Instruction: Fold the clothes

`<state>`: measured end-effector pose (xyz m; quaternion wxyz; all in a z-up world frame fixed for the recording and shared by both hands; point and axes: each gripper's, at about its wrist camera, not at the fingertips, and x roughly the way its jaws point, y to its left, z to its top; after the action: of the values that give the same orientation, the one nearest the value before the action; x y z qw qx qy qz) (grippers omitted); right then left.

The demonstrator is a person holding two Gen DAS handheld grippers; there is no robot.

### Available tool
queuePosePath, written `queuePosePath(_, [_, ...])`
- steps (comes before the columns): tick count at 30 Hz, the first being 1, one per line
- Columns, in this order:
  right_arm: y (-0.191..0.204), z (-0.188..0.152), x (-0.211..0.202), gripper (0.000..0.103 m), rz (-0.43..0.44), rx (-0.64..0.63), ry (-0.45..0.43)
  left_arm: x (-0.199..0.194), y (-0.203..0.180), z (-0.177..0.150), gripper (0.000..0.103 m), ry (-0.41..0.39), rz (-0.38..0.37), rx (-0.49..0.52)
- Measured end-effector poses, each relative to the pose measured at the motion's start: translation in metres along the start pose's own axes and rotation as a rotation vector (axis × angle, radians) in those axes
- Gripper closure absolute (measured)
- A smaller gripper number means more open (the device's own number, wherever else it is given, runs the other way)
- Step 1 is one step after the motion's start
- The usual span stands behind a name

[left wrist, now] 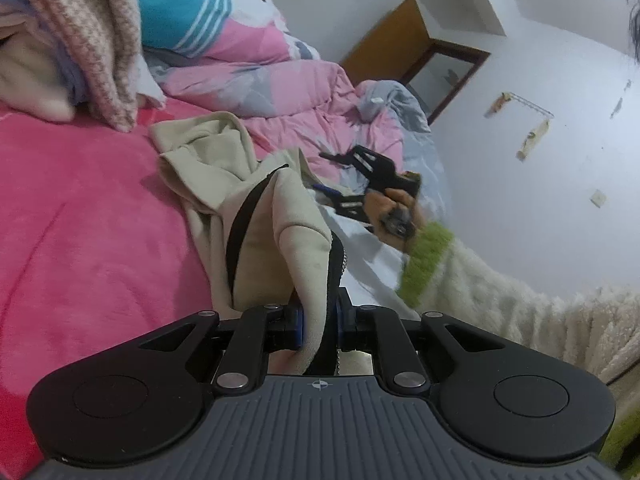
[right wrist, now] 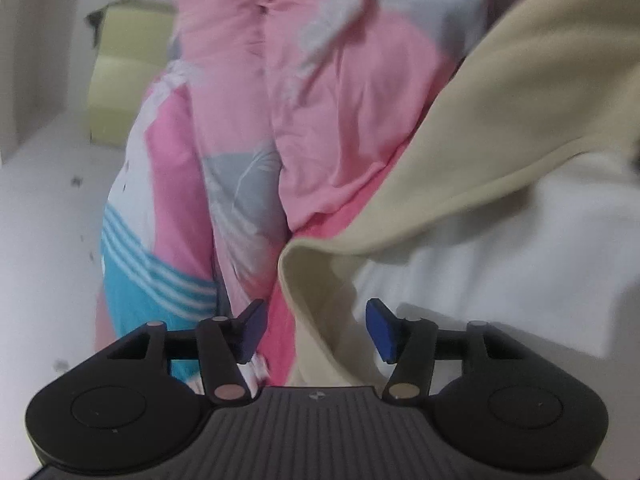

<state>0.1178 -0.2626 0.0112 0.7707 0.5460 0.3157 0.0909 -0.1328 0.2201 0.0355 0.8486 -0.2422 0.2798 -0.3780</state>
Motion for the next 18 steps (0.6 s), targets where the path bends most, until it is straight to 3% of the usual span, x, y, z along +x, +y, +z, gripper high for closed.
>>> queuePosePath(3, [-0.002, -0.026, -0.014, 0.045, 0.014, 0.011, 0.085, 0.000, -0.001, -0.001, 0.091, -0.005, 0.000, 0.000])
queuePosePath(7, [0.006, -0.051, 0.006, 0.047, -0.077, -0.055, 0.153, -0.001, -0.004, -0.001, 0.091, -0.016, 0.010, -0.004])
queuePosePath(9, [0.016, -0.055, 0.023, 0.047, -0.146, -0.120, 0.119, -0.002, -0.008, -0.001, 0.091, -0.026, 0.018, 0.006])
queuePosePath(13, [0.022, -0.060, 0.037, 0.049, -0.232, -0.247, -0.039, -0.003, -0.010, -0.001, 0.091, -0.029, 0.038, 0.016])
queuePosePath(16, [0.012, -0.060, 0.038, 0.049, -0.182, -0.212, -0.051, -0.002, -0.013, -0.003, 0.091, -0.017, 0.045, 0.033])
queuePosePath(18, [0.010, -0.061, 0.035, 0.059, -0.137, -0.195, -0.037, -0.001, -0.016, -0.004, 0.091, -0.011, 0.049, 0.052])
